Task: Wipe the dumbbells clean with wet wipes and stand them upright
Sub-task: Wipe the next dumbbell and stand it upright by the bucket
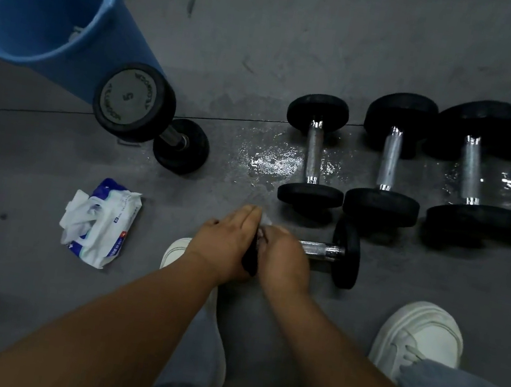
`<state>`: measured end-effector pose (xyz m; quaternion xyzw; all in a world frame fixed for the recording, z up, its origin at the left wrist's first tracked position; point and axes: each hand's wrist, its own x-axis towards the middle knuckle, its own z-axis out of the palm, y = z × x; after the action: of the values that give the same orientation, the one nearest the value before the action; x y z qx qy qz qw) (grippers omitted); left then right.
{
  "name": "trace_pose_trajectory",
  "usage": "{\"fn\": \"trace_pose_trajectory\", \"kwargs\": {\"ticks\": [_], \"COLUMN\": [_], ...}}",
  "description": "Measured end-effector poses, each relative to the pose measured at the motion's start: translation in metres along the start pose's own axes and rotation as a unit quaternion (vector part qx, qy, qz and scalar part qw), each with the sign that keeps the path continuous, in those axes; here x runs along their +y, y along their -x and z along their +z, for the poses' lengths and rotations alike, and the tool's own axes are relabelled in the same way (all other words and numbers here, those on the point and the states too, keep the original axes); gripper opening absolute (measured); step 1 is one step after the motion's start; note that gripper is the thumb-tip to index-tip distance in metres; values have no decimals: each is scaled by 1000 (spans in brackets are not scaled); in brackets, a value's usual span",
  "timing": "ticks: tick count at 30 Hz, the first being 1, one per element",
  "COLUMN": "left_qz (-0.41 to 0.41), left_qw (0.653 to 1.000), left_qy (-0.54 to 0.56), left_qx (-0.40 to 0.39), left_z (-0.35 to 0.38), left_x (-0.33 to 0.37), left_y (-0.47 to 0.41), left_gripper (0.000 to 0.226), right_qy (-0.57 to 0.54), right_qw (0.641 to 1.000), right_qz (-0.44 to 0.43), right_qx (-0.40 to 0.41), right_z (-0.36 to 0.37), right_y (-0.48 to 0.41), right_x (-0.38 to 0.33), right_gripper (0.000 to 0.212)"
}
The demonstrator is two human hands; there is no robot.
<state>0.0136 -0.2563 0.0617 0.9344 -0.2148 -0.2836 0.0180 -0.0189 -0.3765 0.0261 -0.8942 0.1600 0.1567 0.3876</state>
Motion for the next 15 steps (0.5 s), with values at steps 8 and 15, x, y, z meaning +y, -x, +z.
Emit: {"fn": "trace_pose_trajectory", "kwargs": {"ticks": [8, 15], "left_qz": [-36, -43], "left_qw": [998, 997], "left_qy": [41, 51], "left_qx": [-31, -46], "left_z": [-3, -5], "left_x": [1, 4], "left_y": [-4, -3], "left_gripper": [107, 104], "right_qy": [-24, 65], "right_qw": [992, 984], "right_qz": [-14, -28], "right_qx": [-127, -161], "right_z": [1, -3], "right_y": [13, 39], "right_x": [13, 11], "right_gripper": [43, 69]}}
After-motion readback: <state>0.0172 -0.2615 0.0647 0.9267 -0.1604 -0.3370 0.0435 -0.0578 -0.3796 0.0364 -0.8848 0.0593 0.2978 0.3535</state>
